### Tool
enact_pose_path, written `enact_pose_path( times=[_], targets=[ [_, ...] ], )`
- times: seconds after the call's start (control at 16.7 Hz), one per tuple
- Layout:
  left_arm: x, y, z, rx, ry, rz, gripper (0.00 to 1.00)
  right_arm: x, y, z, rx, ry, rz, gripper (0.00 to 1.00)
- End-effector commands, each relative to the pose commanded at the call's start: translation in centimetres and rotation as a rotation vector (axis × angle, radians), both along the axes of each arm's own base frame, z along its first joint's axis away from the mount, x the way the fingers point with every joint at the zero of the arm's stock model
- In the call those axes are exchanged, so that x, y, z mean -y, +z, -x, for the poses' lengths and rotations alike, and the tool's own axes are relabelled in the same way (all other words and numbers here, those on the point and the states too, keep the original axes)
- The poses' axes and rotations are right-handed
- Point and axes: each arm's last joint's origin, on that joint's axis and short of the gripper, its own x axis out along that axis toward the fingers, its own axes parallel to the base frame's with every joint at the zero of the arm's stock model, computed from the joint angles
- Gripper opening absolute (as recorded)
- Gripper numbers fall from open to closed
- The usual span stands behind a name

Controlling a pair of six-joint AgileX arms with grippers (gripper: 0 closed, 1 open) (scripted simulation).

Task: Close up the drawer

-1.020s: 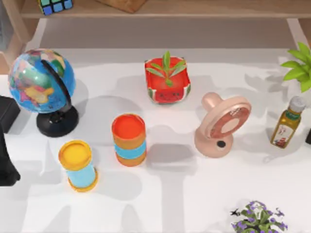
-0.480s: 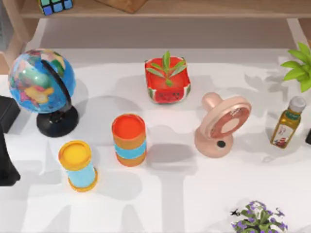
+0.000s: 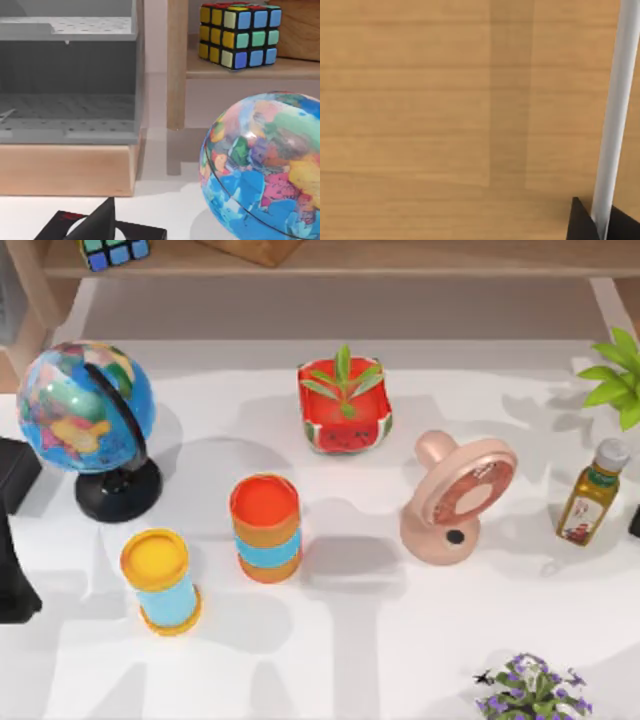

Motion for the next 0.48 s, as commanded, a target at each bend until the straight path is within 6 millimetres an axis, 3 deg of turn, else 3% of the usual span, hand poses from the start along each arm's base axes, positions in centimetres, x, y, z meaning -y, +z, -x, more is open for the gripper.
enact_pose_path(
  times=[0.24,0.48],
  targets=[
    [0.0,0.0,0.0,0.000,0.000,0.000,1.00,0.1,0.0,0.1,-0.003,-0.003,-0.004,0.00],
    [0.0,0.0,0.0,0.000,0.000,0.000,1.00,0.3,-0.5,-2.2,-0.016,-0.003,-0.007,0.00]
  ],
)
